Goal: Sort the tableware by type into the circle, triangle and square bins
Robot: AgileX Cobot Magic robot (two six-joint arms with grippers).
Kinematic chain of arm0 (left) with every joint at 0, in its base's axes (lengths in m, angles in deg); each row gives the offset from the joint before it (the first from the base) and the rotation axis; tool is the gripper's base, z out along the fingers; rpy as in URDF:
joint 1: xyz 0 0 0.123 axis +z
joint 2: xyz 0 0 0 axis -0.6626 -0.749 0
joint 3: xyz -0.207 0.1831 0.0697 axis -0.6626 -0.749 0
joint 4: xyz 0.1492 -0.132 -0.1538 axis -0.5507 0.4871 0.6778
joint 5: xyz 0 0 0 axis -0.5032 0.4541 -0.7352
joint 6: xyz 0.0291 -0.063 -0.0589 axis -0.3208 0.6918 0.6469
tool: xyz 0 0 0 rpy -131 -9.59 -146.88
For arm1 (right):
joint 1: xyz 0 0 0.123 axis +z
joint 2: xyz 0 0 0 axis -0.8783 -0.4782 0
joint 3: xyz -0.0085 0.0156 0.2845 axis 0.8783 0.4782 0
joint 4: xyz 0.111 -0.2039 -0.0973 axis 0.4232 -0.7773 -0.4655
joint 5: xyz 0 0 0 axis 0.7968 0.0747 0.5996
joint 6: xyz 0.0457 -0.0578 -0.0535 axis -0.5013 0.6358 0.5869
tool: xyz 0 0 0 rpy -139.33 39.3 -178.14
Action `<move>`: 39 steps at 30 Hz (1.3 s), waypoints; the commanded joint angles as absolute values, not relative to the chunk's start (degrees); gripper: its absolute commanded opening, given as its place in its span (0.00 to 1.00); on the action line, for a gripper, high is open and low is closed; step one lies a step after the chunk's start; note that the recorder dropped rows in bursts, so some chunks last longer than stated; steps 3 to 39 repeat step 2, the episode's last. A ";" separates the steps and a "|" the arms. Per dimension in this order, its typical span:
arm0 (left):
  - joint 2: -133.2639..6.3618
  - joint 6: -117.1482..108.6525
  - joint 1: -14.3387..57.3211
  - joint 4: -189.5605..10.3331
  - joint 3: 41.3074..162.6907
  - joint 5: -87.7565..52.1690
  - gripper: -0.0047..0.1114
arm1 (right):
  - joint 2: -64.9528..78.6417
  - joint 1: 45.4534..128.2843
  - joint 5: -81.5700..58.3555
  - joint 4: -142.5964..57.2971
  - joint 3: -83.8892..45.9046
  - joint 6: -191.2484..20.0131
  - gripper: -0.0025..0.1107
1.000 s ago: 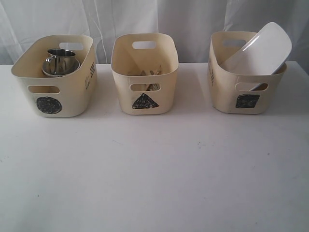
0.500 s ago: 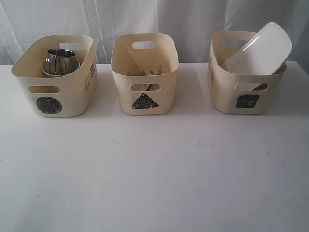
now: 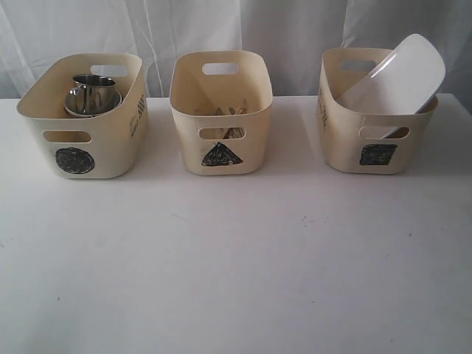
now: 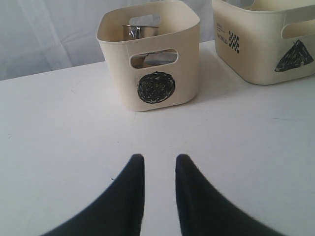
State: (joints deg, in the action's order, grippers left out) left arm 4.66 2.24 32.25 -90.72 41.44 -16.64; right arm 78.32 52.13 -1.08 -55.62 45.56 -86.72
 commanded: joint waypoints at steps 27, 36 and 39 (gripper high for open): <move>5.06 2.77 32.23 -90.58 41.31 -16.65 0.29 | 78.64 52.31 -1.39 -55.62 45.90 -86.31 0.02; 5.06 2.77 32.23 -90.58 41.31 -16.65 0.29 | 78.64 52.31 -1.39 -55.62 45.90 -86.31 0.02; 5.06 2.77 32.23 -90.58 41.31 -16.65 0.29 | 78.64 52.31 -1.39 -55.62 45.90 -86.31 0.02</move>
